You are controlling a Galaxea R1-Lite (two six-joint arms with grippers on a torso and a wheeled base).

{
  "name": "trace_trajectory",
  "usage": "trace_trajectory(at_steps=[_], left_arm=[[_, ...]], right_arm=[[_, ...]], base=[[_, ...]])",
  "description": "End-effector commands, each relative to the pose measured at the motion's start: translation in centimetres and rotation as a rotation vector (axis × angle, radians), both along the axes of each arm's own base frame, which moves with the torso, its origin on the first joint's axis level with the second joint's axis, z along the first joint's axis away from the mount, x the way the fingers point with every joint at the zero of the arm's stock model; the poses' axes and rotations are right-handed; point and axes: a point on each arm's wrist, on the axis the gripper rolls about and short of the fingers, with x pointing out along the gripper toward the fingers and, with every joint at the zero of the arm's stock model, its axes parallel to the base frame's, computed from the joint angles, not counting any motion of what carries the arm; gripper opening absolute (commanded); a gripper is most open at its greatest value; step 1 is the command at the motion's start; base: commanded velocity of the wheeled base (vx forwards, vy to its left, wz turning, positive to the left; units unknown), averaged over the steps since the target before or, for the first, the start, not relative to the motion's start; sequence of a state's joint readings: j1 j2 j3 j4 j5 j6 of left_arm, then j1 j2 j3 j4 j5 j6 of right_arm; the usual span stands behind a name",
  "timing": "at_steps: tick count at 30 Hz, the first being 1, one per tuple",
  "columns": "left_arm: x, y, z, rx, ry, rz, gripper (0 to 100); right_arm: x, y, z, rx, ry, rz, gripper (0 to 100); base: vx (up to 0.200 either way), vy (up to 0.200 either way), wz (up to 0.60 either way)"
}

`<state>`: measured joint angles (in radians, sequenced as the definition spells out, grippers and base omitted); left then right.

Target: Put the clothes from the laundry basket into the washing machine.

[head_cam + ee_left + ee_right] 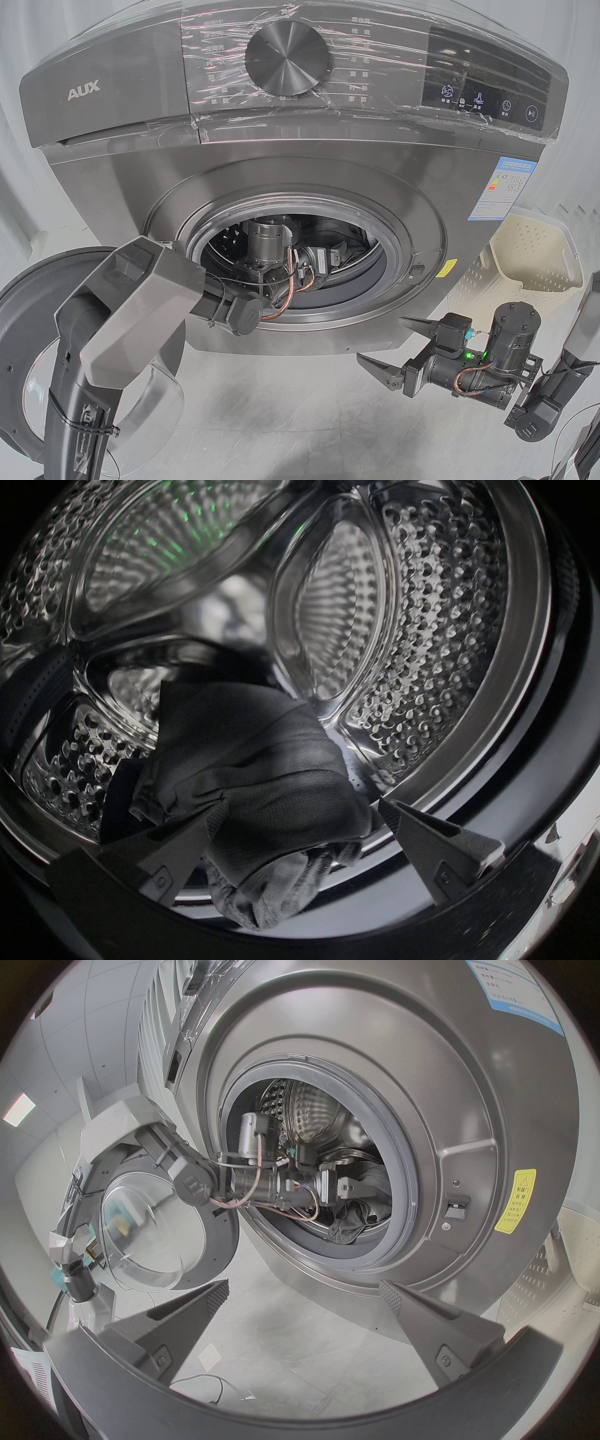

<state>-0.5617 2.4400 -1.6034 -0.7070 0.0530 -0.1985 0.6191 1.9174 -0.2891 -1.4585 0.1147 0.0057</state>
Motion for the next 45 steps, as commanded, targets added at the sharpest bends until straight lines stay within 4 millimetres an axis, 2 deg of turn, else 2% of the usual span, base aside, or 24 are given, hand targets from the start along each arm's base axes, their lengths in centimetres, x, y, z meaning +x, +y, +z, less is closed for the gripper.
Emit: trace_trajectory(at_steps=[1,5,6,10,14,20,22,23,27,35,36,45], left_arm=[[2.1,-0.1,-4.0,0.023,0.034,0.027,100],[2.7,0.0,-4.3,0.024,0.035,0.036,100],[2.7,-0.1,-4.5,0.028,0.039,0.034,0],[2.7,-0.5,-4.9,0.028,0.038,0.028,0],[3.3,-0.7,-4.1,0.007,0.007,0.031,0],[5.5,-0.3,-1.1,-0.071,-0.116,0.129,0],[5.6,-0.3,-1.2,-0.070,-0.115,0.132,0],[6.3,0.9,-1.4,-0.073,-0.124,0.168,0],[6.8,2.0,-1.3,-0.081,-0.139,0.194,0],[7.0,2.4,-1.4,-0.085,-0.147,0.204,0],[7.0,2.3,-1.4,-0.085,-0.147,0.200,100],[5.5,1.1,-0.6,-0.104,-0.127,0.170,100]], right_arm=[[0.0,0.1,0.0,0.001,-0.001,0.002,100],[0.1,0.1,0.1,0.005,-0.005,0.004,100],[0.2,0.2,0.2,0.009,-0.009,0.004,100],[0.2,0.4,0.4,0.023,-0.026,0.007,100],[0.2,0.4,0.3,0.022,-0.025,0.008,100],[0.4,0.6,0.3,0.025,-0.026,0.008,100],[0.4,0.6,0.3,0.025,-0.026,0.008,100],[0.4,0.6,0.3,0.026,-0.027,0.008,100],[0.4,0.6,0.3,0.025,-0.026,0.008,100],[0.4,0.6,0.3,0.025,-0.026,0.008,100],[0.4,0.6,0.3,0.025,-0.026,0.006,100],[0.4,0.6,0.3,0.026,-0.028,0.006,100]], base=[[0.000,0.000,0.00],[0.000,0.000,0.00],[0.000,0.000,0.00],[0.000,0.000,0.00],[0.000,0.000,0.00],[0.000,0.000,0.00],[0.000,0.000,0.00],[0.000,0.000,0.00],[0.000,0.000,0.00],[0.000,0.000,0.00],[0.000,0.000,0.00],[0.000,0.000,0.00]])
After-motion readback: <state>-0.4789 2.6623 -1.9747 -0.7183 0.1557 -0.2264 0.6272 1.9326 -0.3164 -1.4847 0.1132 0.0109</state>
